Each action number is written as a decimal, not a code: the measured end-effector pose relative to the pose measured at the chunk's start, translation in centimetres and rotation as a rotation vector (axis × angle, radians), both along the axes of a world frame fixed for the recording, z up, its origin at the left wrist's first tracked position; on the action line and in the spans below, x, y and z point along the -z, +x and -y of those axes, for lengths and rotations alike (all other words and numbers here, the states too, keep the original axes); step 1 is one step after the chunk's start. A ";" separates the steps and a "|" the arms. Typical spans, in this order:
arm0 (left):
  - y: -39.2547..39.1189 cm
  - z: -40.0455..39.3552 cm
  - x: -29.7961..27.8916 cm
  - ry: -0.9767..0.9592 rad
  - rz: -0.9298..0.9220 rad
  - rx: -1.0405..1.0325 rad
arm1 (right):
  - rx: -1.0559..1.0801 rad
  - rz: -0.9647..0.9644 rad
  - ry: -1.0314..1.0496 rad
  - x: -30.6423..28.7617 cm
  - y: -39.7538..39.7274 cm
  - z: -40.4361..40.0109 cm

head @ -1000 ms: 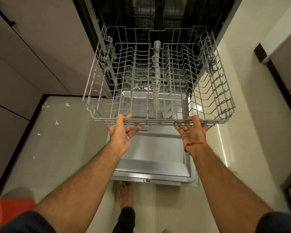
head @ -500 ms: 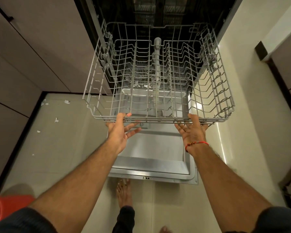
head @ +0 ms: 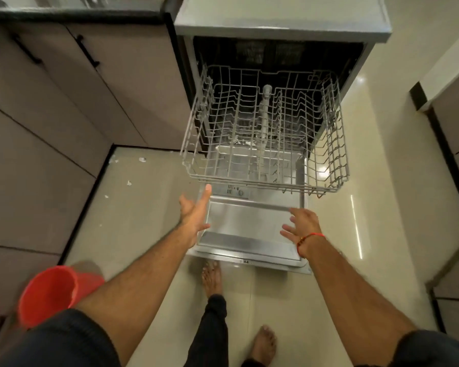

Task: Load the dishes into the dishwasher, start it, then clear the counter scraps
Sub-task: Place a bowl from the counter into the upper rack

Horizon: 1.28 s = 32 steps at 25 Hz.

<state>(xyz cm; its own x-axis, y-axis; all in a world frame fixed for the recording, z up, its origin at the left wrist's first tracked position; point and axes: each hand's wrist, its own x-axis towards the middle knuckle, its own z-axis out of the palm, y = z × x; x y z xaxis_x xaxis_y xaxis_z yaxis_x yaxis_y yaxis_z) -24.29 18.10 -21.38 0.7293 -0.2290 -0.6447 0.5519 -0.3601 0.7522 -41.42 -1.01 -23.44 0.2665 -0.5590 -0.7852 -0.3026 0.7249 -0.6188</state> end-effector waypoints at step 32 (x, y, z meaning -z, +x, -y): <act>25.6 -51.5 -23.1 0.104 0.593 -0.276 | -0.799 0.447 -0.062 -29.2 42.4 -50.8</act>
